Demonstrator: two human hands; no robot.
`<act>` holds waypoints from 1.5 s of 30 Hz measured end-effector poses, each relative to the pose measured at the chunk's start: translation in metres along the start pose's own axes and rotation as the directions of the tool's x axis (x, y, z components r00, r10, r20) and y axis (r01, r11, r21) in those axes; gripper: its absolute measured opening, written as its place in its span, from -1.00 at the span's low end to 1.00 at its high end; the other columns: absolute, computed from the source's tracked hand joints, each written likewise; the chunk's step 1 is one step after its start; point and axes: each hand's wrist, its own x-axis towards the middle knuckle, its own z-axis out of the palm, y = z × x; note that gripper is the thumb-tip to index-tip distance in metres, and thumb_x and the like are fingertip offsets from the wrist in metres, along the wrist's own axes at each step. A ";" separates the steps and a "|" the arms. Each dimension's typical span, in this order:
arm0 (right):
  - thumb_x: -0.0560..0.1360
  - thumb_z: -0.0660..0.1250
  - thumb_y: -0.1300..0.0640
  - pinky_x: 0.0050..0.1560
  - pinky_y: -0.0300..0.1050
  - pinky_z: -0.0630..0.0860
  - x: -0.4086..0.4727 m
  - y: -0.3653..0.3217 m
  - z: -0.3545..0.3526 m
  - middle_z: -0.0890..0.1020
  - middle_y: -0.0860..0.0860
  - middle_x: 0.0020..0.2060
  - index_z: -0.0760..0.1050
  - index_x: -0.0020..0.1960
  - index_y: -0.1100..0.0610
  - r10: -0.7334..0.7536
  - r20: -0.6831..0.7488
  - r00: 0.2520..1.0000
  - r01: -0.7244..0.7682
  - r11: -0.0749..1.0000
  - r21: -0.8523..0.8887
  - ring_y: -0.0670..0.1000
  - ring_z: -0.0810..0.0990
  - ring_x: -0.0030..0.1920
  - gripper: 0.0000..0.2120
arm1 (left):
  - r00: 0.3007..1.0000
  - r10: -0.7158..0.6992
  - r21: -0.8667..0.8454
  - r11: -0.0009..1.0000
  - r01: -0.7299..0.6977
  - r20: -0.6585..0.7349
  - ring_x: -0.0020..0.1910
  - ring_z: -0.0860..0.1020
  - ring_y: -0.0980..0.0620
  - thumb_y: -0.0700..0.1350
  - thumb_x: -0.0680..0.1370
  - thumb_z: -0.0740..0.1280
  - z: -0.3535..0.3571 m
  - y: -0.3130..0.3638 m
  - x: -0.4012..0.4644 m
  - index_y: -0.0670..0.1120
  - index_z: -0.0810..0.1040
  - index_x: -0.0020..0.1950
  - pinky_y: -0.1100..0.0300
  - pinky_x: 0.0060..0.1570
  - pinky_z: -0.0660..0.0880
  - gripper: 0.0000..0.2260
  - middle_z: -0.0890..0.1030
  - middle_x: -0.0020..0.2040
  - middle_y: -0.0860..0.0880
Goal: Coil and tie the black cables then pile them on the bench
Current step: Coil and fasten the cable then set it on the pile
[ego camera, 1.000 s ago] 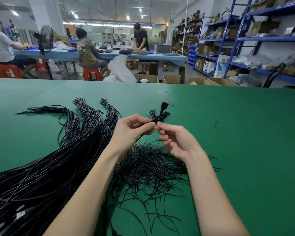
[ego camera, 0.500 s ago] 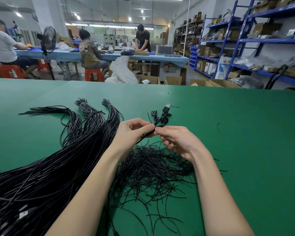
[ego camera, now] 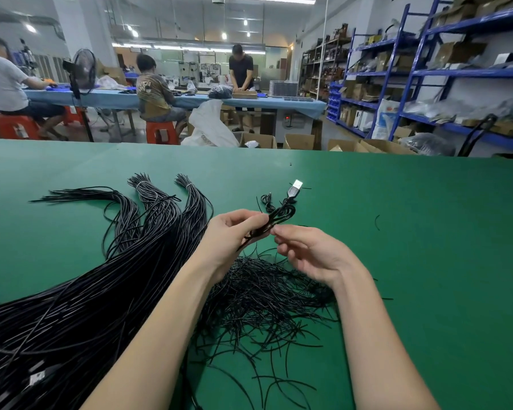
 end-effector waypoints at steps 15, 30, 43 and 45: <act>0.33 0.53 0.23 -0.46 -0.34 0.55 0.008 0.016 0.022 0.59 0.01 -0.35 0.65 -0.23 0.22 0.117 0.172 0.978 -0.206 0.650 0.731 -0.07 0.58 -0.42 -0.92 | 0.972 0.224 0.094 0.972 -0.217 -0.074 -0.08 0.67 0.07 -0.26 0.50 0.45 0.012 -0.001 -0.003 -0.15 0.71 -0.05 0.31 -0.04 0.56 -0.93 0.74 -0.05 -0.11; 0.31 0.57 0.08 -0.47 -0.40 0.40 -0.004 0.010 -0.008 0.64 -0.08 -0.24 0.75 -0.09 0.01 -0.171 0.225 0.959 0.160 0.985 0.067 -0.15 0.54 -0.35 -0.82 | 0.933 -0.134 0.098 0.989 0.107 0.335 -0.06 0.65 0.02 -0.21 0.46 0.43 -0.008 0.028 -0.012 -0.16 0.73 -0.11 0.18 0.02 0.60 -0.91 0.70 -0.07 -0.12; 0.46 0.54 0.11 -0.37 -0.32 0.37 -0.011 -0.007 -0.012 0.65 -0.01 -0.32 0.74 -0.22 0.03 -0.161 0.077 0.984 0.175 0.785 -0.595 -0.14 0.46 -0.35 -0.92 | 0.916 -0.205 0.642 0.764 -0.071 0.344 -0.18 0.54 -0.07 -0.09 0.47 0.55 -0.015 0.039 -0.016 -0.08 0.73 -0.09 0.08 -0.01 0.41 -0.92 0.68 -0.12 -0.29; 0.46 0.55 0.09 -0.37 -0.29 0.40 -0.012 -0.012 -0.010 0.68 0.00 -0.32 0.75 -0.22 0.03 -0.244 0.077 0.967 0.232 0.710 -0.665 -0.11 0.47 -0.36 -0.91 | 0.931 -0.187 0.686 0.723 -0.086 0.313 -0.17 0.55 -0.04 -0.01 0.42 0.58 -0.013 0.039 -0.016 -0.01 0.75 -0.11 0.09 0.01 0.41 -0.88 0.71 -0.07 -0.25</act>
